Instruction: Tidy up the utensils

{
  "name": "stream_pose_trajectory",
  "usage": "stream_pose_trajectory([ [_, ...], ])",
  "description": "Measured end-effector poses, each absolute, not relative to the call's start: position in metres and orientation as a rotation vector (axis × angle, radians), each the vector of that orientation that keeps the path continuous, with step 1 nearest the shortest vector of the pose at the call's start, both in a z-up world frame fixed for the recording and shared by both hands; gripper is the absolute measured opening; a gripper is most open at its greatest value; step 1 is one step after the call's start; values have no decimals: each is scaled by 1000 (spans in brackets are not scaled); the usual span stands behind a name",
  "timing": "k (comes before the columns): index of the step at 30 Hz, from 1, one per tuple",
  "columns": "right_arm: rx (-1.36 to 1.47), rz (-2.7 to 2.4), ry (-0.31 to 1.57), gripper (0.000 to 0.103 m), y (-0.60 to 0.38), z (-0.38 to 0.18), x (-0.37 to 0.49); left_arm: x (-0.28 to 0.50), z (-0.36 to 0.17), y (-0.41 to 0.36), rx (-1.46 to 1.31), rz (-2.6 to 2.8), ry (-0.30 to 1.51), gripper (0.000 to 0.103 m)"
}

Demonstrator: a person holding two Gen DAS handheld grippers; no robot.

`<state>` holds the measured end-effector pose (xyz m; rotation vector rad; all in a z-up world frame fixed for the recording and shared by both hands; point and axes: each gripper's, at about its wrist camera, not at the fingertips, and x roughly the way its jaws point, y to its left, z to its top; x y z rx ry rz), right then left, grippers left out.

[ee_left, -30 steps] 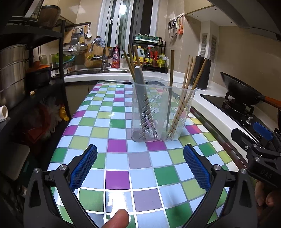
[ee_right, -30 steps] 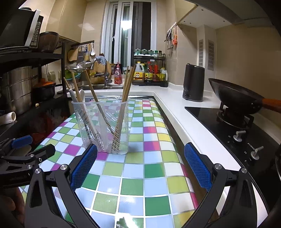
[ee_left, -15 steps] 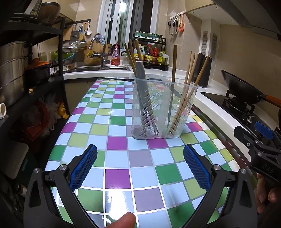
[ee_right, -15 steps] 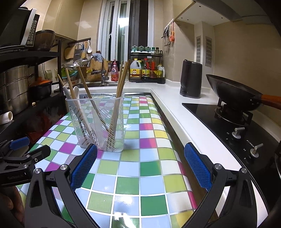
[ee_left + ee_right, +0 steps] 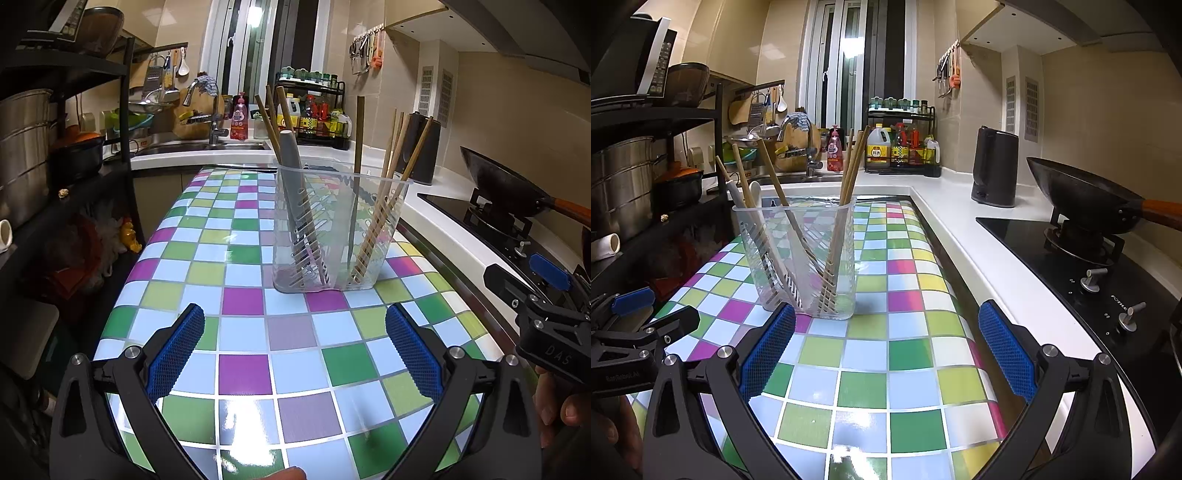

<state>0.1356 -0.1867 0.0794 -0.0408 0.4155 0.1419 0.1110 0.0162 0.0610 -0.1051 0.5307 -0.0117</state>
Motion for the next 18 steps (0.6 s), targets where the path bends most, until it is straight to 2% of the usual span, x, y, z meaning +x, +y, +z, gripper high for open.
stream_pose_trajectory([
  [18,-43,145,419,98,-185,79,135,113,61,11,-92,-24,539,95],
])
